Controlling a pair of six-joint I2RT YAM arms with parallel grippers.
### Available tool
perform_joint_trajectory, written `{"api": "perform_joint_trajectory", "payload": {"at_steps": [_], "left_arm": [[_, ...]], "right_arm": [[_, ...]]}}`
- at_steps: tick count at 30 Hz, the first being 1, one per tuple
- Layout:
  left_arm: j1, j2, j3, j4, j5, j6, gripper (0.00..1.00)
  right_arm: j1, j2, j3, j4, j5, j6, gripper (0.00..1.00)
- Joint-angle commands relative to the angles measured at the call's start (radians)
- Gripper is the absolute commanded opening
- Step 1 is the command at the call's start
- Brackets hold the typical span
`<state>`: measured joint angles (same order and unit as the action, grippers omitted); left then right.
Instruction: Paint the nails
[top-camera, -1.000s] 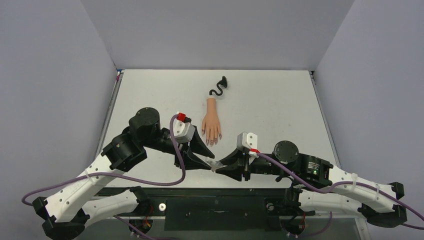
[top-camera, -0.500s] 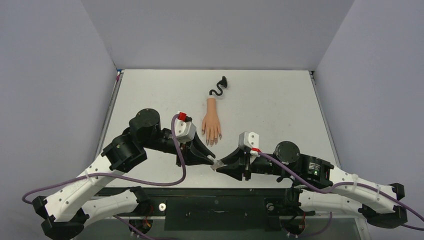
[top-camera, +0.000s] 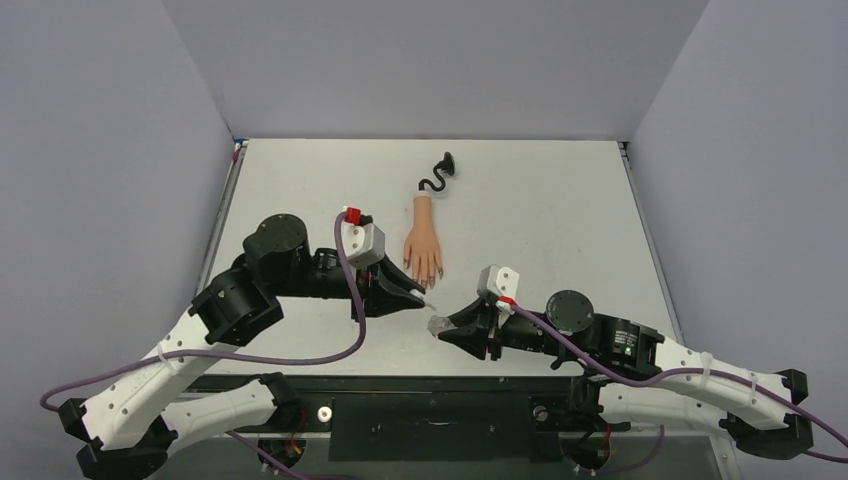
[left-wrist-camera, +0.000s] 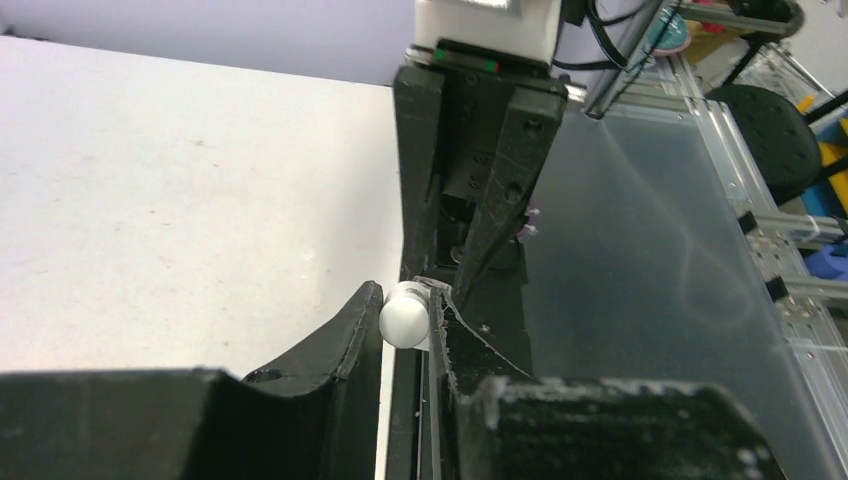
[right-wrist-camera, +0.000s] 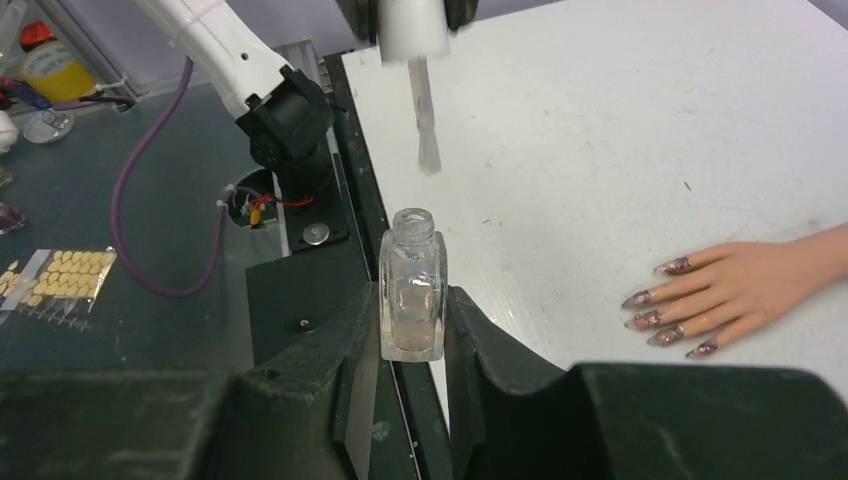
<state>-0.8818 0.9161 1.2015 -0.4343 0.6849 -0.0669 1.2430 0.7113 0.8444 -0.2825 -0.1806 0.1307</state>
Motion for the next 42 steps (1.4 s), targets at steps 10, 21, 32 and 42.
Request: {"api": "perform_joint_trajectory", "payload": {"at_steps": [10,21,32,42], "left_arm": [[0.101,0.093,0.026,0.009,-0.367,-0.110,0.00],[0.186,0.142,-0.275,0.344,-0.732,-0.210,0.00],[0.296,0.349,-0.418,0.608,-0.742,-0.318,0.00],[0.315,0.503,-0.475,0.759,-0.726,-0.392,0.00]], "right_arm": [[-0.008,-0.148,-0.125,0.002,0.319,0.114,0.00],[-0.004,-0.314,-0.208,-0.081,0.642,0.208,0.00],[-0.002,-0.356,-0.220,-0.145,0.750,0.267,0.00],[0.036,-0.336,-0.197,-0.248,0.823,0.355,0.00]]}}
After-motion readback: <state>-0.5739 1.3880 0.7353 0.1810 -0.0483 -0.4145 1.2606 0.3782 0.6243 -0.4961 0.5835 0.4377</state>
